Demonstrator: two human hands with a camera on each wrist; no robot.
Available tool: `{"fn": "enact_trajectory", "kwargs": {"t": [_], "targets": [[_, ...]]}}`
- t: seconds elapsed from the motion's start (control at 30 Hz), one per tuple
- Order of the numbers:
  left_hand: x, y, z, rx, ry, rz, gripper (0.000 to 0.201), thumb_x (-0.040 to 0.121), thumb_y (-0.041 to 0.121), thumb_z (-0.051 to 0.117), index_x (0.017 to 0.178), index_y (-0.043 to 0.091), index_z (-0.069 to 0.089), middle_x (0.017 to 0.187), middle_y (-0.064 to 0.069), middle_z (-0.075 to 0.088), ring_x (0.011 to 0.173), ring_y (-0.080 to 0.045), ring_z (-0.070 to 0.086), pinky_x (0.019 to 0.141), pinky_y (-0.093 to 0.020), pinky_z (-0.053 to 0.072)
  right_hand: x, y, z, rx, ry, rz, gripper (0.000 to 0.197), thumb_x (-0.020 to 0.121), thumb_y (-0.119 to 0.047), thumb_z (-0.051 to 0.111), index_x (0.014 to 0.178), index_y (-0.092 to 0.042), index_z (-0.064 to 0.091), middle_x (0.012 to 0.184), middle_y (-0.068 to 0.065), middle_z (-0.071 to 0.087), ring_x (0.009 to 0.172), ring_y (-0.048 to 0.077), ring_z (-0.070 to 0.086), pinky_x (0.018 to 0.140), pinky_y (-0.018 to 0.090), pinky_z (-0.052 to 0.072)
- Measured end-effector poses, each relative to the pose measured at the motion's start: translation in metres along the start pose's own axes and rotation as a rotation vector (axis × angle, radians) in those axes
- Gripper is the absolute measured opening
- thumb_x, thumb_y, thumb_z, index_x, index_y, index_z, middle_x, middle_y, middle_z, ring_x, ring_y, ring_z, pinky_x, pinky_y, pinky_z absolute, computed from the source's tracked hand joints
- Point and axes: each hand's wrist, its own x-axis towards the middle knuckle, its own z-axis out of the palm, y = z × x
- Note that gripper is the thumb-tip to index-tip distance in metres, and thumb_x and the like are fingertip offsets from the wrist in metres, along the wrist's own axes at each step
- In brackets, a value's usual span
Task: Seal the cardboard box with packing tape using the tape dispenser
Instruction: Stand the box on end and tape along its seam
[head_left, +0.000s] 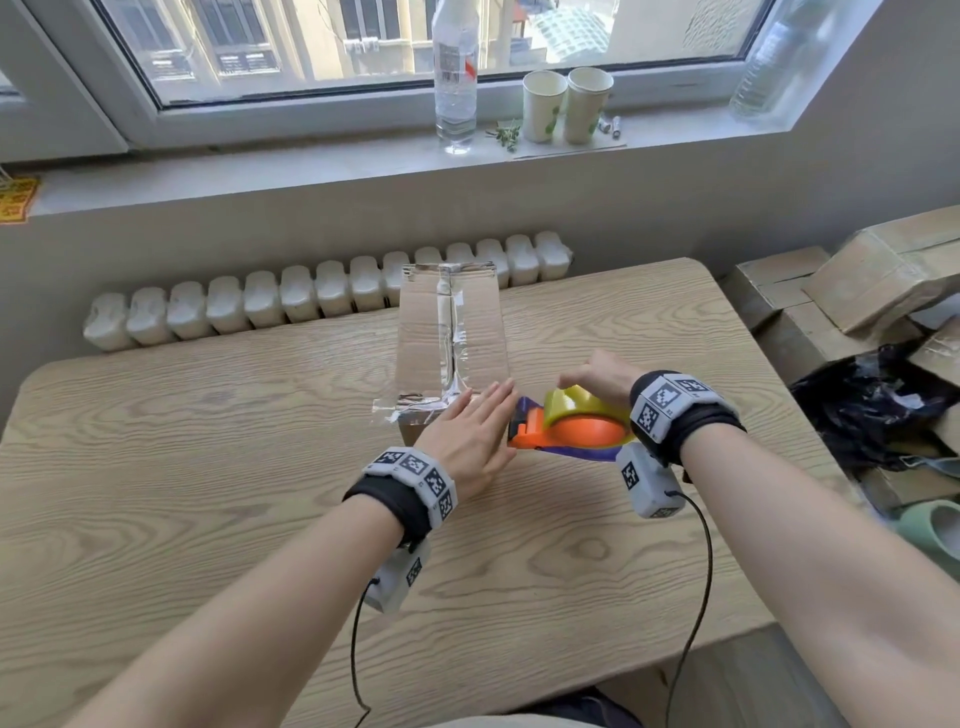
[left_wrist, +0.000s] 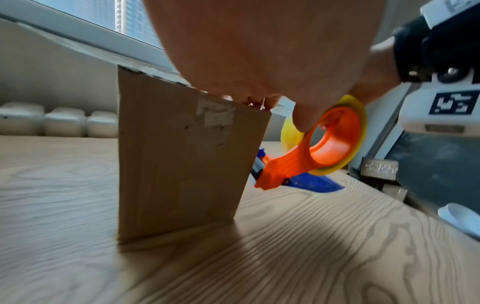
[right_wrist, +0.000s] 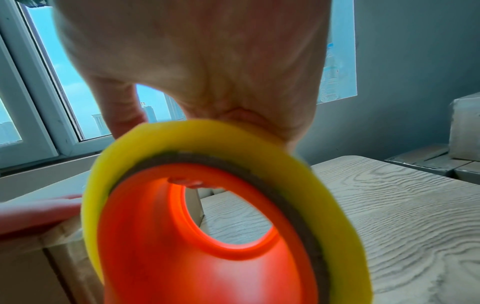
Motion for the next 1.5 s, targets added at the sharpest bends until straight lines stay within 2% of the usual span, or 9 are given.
{"fn": "enact_trajectory", "kwargs": {"t": [0.17, 0.4, 0.5, 0.73, 0.83, 0.93, 1.07, 1.27, 1.5], "targets": [[0.0, -0.012, 0.007, 0.119, 0.004, 0.05, 0.078, 0.082, 0.057, 0.004, 0.148, 0.017, -0.005, 0.158, 0.002, -0.006, 0.144, -0.009, -0.007, 0.115, -0.027, -0.009, 0.002, 0.009, -0.003, -0.036, -0.01, -0.037, 0.031, 0.084, -0.036, 0.062, 0.075, -0.007, 0.058, 0.079, 0.009, 0.056, 0.077, 0.025, 0.052, 0.069, 0.031, 0.036], [0.009, -0.015, 0.011, 0.136, 0.011, 0.085, 0.077, 0.082, 0.058, -0.001, 0.148, 0.017, -0.004, 0.157, 0.004, -0.007, 0.144, -0.01, -0.006, 0.114, -0.025, -0.008, -0.001, 0.038, -0.012, -0.105, 0.034, 0.026, 0.062, 0.066, -0.068, 0.066, 0.079, -0.008, 0.064, 0.075, 0.006, 0.065, 0.07, 0.022, 0.06, 0.072, 0.035, 0.048], [0.005, -0.023, 0.01, 0.122, -0.016, 0.092, 0.076, 0.08, 0.055, 0.001, 0.147, 0.02, -0.008, 0.152, 0.009, -0.014, 0.139, -0.006, -0.015, 0.116, -0.027, -0.007, -0.006, 0.048, -0.013, -0.138, 0.045, 0.009, 0.055, 0.07, -0.067, 0.064, 0.066, -0.013, 0.053, 0.068, 0.008, 0.053, 0.063, 0.022, 0.049, 0.061, 0.031, 0.034], [0.006, -0.018, 0.007, 0.139, -0.004, 0.096, 0.075, 0.082, 0.058, 0.006, 0.147, 0.024, -0.006, 0.15, 0.009, -0.014, 0.138, -0.006, -0.014, 0.113, -0.025, -0.009, -0.008, 0.064, -0.019, -0.009, -0.041, -0.094, 0.037, 0.083, -0.043, 0.065, 0.065, -0.011, 0.059, 0.066, 0.005, 0.053, 0.065, 0.02, 0.048, 0.057, 0.029, 0.031], [0.009, -0.009, 0.007, 0.191, -0.006, 0.088, 0.076, 0.083, 0.054, 0.007, 0.148, 0.014, 0.005, 0.153, 0.002, -0.006, 0.142, -0.01, 0.0, 0.115, -0.028, -0.003, -0.011, 0.067, -0.018, -0.013, -0.069, -0.104, 0.026, 0.086, -0.035, 0.064, 0.07, -0.015, 0.062, 0.071, 0.003, 0.054, 0.067, 0.015, 0.048, 0.056, 0.025, 0.033], [0.011, -0.003, 0.01, 0.261, -0.01, 0.085, 0.07, 0.084, 0.048, 0.029, 0.138, 0.003, 0.039, 0.146, -0.012, 0.039, 0.133, -0.023, 0.042, 0.114, -0.034, 0.017, -0.013, 0.068, -0.016, 0.061, -0.047, -0.128, 0.025, 0.088, -0.032, 0.063, 0.086, -0.008, 0.069, 0.075, 0.004, 0.058, 0.075, 0.017, 0.05, 0.059, 0.024, 0.034], [0.011, -0.011, 0.014, 0.242, -0.015, 0.113, 0.07, 0.083, 0.051, 0.034, 0.135, 0.004, 0.04, 0.141, -0.013, 0.047, 0.128, -0.027, 0.047, 0.108, -0.041, 0.034, -0.011, 0.073, -0.015, 0.11, 0.059, -0.118, 0.041, 0.081, -0.048, 0.065, 0.066, -0.01, 0.057, 0.066, 0.006, 0.047, 0.065, 0.018, 0.045, 0.061, 0.029, 0.032], [0.009, -0.015, 0.01, 0.204, -0.011, 0.131, 0.076, 0.084, 0.053, 0.026, 0.146, 0.008, 0.018, 0.154, -0.009, 0.024, 0.141, -0.025, 0.025, 0.118, -0.032, 0.003, -0.02, 0.084, -0.013, 0.096, 0.186, -0.053, 0.061, 0.06, -0.073, 0.064, 0.047, -0.021, 0.033, 0.051, -0.002, 0.035, 0.052, 0.017, 0.036, 0.058, 0.032, 0.029], [0.009, -0.016, 0.01, 0.202, 0.013, 0.137, 0.08, 0.081, 0.057, 0.015, 0.148, 0.015, 0.002, 0.158, 0.0, 0.001, 0.146, -0.016, 0.001, 0.111, -0.025, -0.011, -0.027, 0.09, -0.015, 0.131, 0.163, -0.025, 0.06, 0.051, -0.077, 0.068, 0.053, -0.02, 0.048, 0.058, -0.002, 0.055, 0.057, 0.015, 0.054, 0.055, 0.028, 0.038]]}}
